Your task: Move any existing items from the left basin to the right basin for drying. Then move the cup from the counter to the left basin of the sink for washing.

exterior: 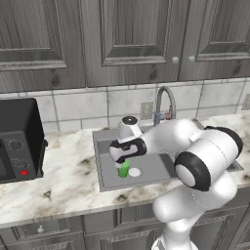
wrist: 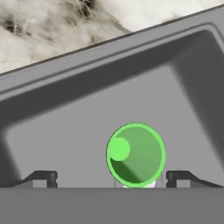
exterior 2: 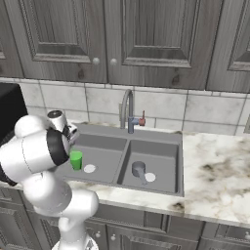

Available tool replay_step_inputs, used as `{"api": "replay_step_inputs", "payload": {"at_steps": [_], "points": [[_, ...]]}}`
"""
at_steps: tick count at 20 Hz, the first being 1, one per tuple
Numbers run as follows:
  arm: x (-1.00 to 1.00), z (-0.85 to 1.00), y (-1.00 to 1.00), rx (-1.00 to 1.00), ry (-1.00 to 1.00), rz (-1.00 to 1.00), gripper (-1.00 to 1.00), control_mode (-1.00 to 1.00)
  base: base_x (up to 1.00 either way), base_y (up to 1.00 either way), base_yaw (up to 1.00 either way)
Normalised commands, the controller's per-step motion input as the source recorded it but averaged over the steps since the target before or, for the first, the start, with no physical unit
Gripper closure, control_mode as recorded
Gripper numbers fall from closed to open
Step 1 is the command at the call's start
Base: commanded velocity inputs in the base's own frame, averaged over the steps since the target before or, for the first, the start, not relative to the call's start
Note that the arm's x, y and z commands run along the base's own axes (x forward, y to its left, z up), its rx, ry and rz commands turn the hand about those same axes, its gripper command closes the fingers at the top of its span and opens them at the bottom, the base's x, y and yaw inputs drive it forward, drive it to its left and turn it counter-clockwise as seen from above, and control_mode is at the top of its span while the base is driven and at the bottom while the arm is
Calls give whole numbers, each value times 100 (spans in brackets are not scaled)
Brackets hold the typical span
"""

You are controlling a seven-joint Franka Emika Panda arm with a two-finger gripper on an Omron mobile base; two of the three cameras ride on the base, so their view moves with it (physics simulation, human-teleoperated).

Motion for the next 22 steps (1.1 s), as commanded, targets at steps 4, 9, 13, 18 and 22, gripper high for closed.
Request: {"api": "replay_step_inputs", "payload": {"at_steps": [4,9,13,18,22], "points": [[-27,49,0,0,0,0,-100,-100,0,0,0],[-23,49,2,0,0,-1,-100,-100,0,0,0],[-31,38,5,0,0,-1,-100,-100,0,0,0],[-35,37,6,0,0,-1,-100,-100,0,0,0],[-40,35,8,0,0,-1,-100,-100,0,0,0]]}}
